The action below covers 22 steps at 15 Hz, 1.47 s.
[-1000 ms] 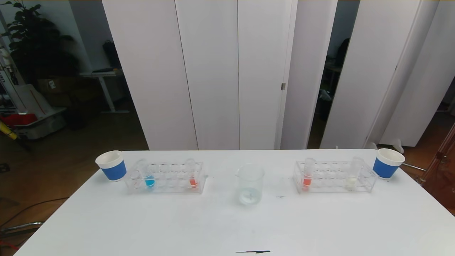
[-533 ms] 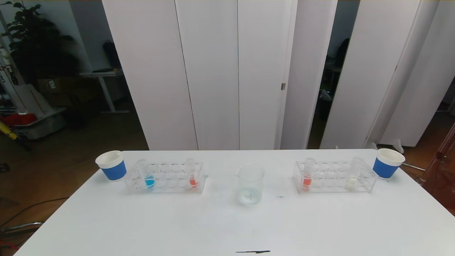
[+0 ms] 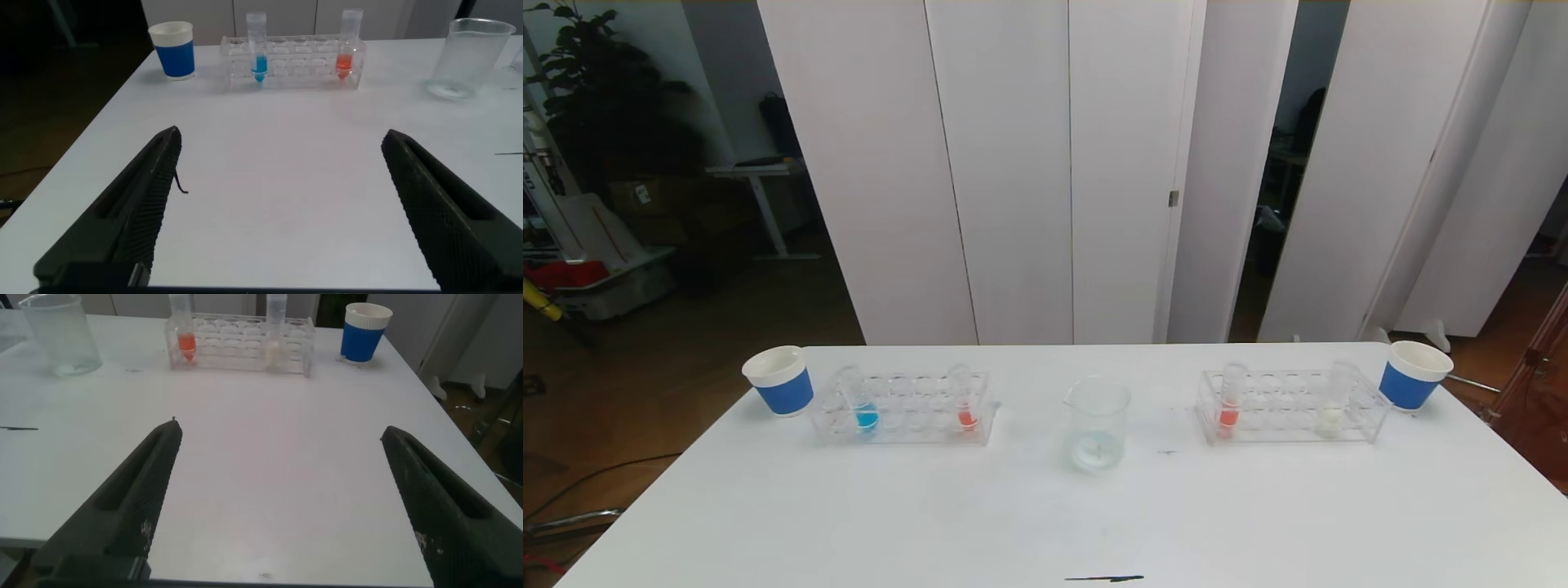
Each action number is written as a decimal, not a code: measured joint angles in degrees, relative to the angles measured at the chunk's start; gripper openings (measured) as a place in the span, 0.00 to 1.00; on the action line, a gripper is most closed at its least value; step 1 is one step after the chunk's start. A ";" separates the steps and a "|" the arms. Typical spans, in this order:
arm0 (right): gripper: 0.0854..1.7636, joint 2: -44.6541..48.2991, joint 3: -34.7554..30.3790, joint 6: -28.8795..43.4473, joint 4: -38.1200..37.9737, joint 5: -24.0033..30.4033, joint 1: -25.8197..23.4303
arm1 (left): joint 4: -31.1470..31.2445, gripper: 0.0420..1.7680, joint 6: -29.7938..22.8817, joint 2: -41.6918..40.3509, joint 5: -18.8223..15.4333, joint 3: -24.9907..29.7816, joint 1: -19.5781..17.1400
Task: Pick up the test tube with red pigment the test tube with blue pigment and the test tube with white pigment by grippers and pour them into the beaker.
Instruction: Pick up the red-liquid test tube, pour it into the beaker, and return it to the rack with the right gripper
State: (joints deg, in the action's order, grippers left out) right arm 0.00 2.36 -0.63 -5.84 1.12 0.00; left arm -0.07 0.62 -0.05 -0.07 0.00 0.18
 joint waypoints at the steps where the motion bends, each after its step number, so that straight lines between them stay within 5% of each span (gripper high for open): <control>1: 0.99 0.00 0.00 -0.02 -0.02 0.00 0.00 | 0.00 0.99 0.00 0.00 -0.02 0.00 0.00; 6: 0.99 0.00 0.99 0.00 -0.41 0.15 0.00 | 0.00 0.99 0.00 -0.02 -0.02 0.00 0.00; 11: 0.99 -3.57 9.18 0.06 -0.60 0.22 0.00 | 0.00 0.99 0.00 -0.02 0.00 0.00 0.00; 22: 0.99 -35.11 37.10 1.07 4.41 -0.11 0.44 | 0.00 0.99 0.00 0.00 -0.02 0.00 0.00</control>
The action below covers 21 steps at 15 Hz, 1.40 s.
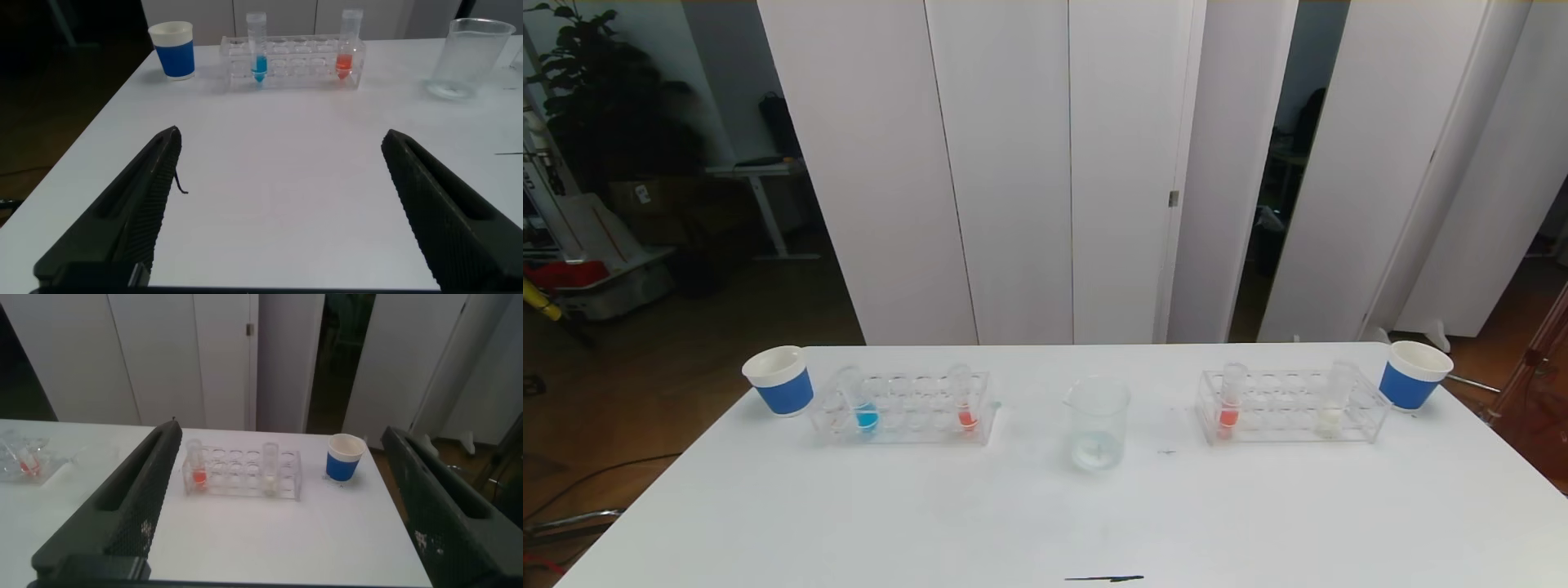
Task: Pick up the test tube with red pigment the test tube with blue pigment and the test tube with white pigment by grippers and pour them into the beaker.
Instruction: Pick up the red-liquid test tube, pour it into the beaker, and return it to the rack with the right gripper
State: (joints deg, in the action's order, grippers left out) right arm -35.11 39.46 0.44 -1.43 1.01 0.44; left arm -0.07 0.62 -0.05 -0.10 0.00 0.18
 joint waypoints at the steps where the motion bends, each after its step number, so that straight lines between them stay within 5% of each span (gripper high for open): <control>1: 0.99 -2.95 0.83 0.22 2.08 -0.09 0.09 | 0.00 0.99 -0.02 0.00 0.00 0.00 0.00; 11: 0.99 -35.10 -0.10 3.94 27.09 -0.13 3.30 | 0.00 0.99 0.00 0.00 0.02 0.00 0.00; 21: 0.99 -52.54 -23.24 2.97 57.38 -0.16 11.39 | 0.00 0.99 0.00 -0.02 0.02 0.00 0.00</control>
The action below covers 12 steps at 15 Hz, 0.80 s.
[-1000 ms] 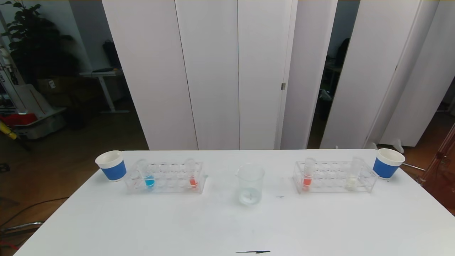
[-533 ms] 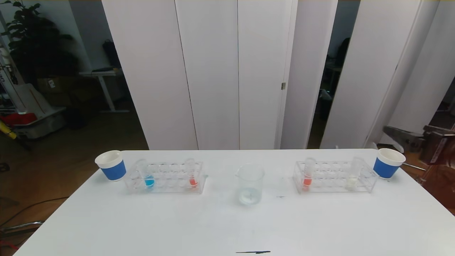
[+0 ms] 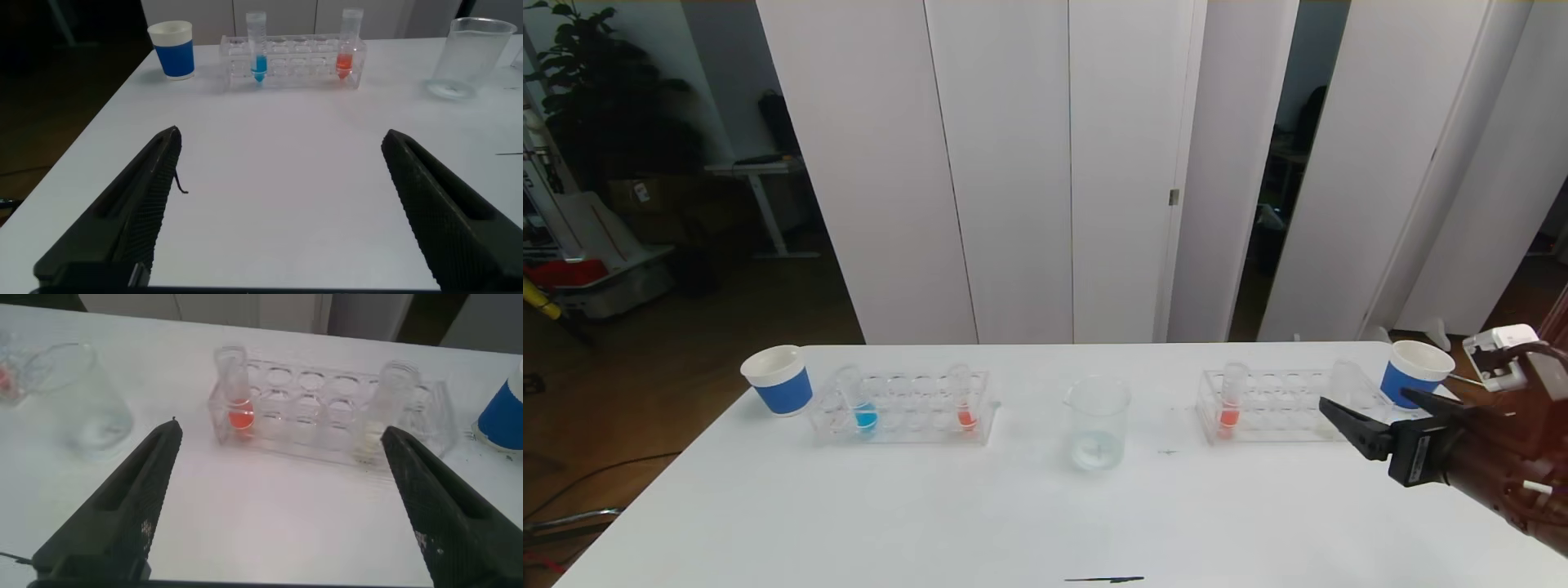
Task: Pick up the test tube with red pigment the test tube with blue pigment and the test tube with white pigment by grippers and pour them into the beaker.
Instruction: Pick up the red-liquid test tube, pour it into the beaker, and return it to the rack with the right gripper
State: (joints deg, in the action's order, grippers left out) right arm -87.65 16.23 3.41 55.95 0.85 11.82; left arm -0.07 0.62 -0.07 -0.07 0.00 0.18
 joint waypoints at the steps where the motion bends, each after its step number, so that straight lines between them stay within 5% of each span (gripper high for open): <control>1: 0.99 -1.57 -0.85 -0.52 1.23 -0.01 1.05 | 0.00 0.99 0.00 0.02 -0.02 0.00 0.00; 12: 0.99 -21.61 13.35 -0.94 4.27 -2.78 5.36 | 0.00 0.99 0.00 0.00 -0.02 0.00 0.02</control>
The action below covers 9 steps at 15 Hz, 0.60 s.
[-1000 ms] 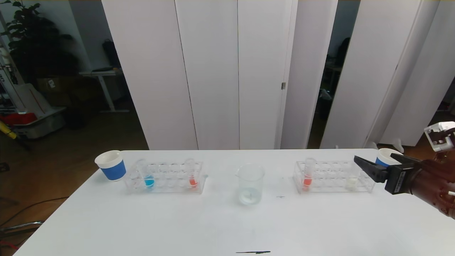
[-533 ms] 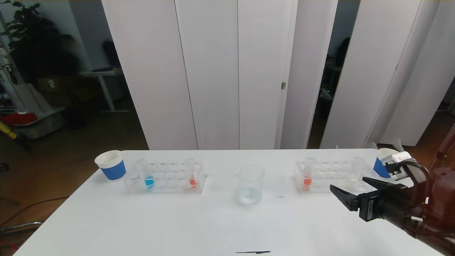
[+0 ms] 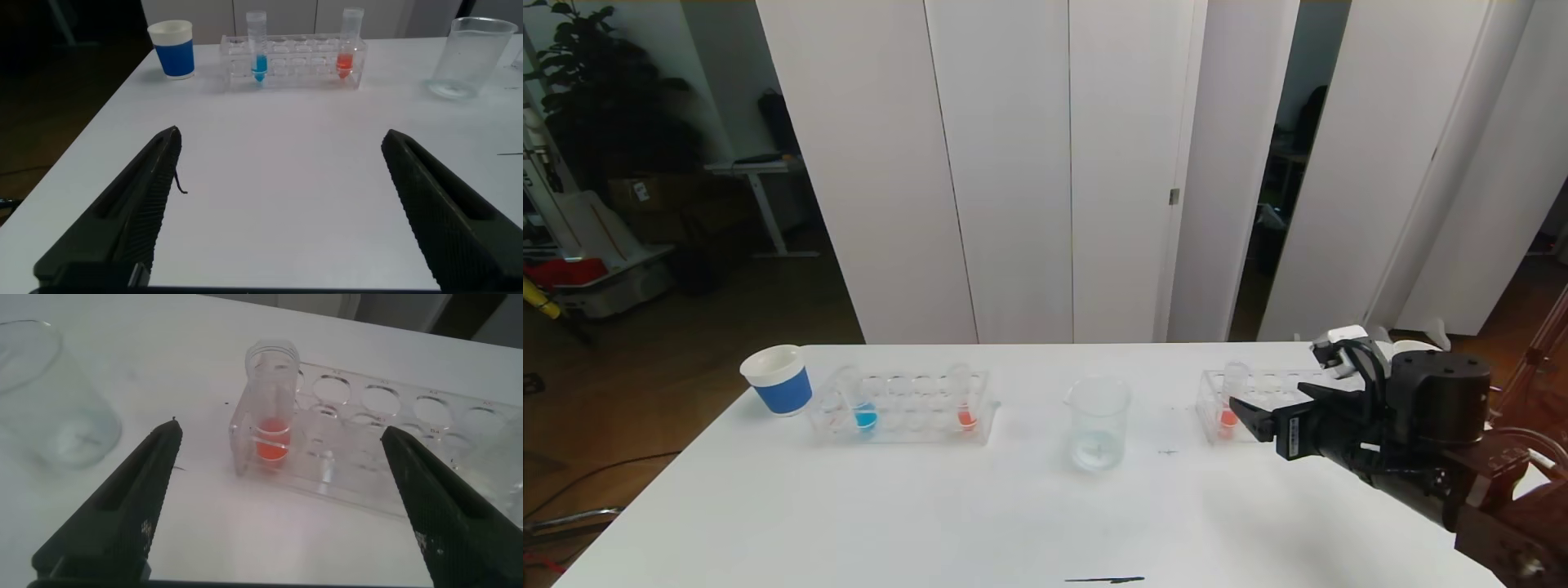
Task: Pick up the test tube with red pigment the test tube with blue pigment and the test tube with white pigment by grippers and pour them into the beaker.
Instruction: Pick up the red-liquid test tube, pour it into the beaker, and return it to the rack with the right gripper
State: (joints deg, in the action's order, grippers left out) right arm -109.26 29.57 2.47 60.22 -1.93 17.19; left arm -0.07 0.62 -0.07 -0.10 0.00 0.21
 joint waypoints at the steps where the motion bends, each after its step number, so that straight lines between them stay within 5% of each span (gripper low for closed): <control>1: 0.99 -1.56 1.49 -0.02 0.02 -0.60 0.06 | 0.00 0.99 0.00 0.00 0.00 0.00 -0.02; 9: 0.99 -9.84 9.62 -0.02 -0.17 -1.05 0.98 | 0.00 0.99 0.00 0.00 0.00 0.00 0.00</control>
State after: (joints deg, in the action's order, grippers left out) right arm -119.10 39.19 2.45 60.05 -2.97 18.16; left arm -0.07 0.62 -0.07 -0.10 0.00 0.21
